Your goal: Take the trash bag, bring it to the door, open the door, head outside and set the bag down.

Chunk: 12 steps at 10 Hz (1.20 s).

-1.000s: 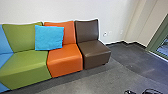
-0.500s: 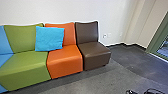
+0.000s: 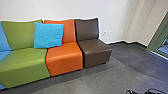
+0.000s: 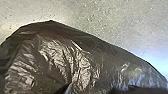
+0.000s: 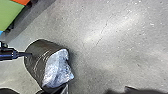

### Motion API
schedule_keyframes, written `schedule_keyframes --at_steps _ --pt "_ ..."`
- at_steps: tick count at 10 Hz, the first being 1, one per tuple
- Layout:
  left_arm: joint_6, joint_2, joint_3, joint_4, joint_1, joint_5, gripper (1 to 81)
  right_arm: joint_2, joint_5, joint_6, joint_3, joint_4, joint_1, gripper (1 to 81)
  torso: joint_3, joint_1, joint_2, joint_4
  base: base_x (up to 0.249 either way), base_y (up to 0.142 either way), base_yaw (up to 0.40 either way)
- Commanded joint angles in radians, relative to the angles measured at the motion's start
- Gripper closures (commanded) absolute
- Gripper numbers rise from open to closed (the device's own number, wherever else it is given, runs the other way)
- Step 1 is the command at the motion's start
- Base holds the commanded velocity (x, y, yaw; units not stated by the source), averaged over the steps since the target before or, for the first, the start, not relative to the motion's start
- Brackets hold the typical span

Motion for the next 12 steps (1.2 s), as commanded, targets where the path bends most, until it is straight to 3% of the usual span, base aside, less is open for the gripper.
schedule_keyframes --at_steps 1,2,5,7,8,12 --pt "-0.002 -0.001 -0.004 -0.012 -0.125 0.075 1.0 -0.038 -0.052 0.002 0.023 0.028 0.122 1.0 -0.058 0.062 -0.096 0.0 0.0 0.0 0.0" --pt "-0.002 0.003 -0.01 -0.012 -0.125 0.077 1.0 -0.038 -0.052 0.002 0.023 0.028 0.121 1.0 -0.017 0.083 -0.13 0.0 0.0 0.0 0.0" --pt "-0.002 0.016 -0.022 -0.006 -0.12 0.078 1.0 -0.037 -0.052 0.002 0.019 0.028 0.121 1.0 -0.043 0.142 -0.223 0.0 0.0 0.0 0.0" --pt "-0.002 0.025 -0.022 -0.009 -0.097 0.086 1.0 -0.038 -0.052 0.002 0.017 0.03 0.122 1.0 -0.044 0.185 -0.238 0.0 0.0 0.0 0.0" --pt "0.0 0.034 -0.022 -0.005 -0.074 0.091 1.0 -0.038 -0.052 0.011 0.017 0.028 0.122 1.0 -0.044 0.139 -0.207 0.0 0.0 0.0 0.0" --pt "0.0 0.04 -0.025 -0.005 -0.007 0.084 1.0 -0.037 -0.052 0.019 0.023 0.028 0.134 1.0 -0.045 0.161 -0.225 0.0 0.0 0.0 0.0"
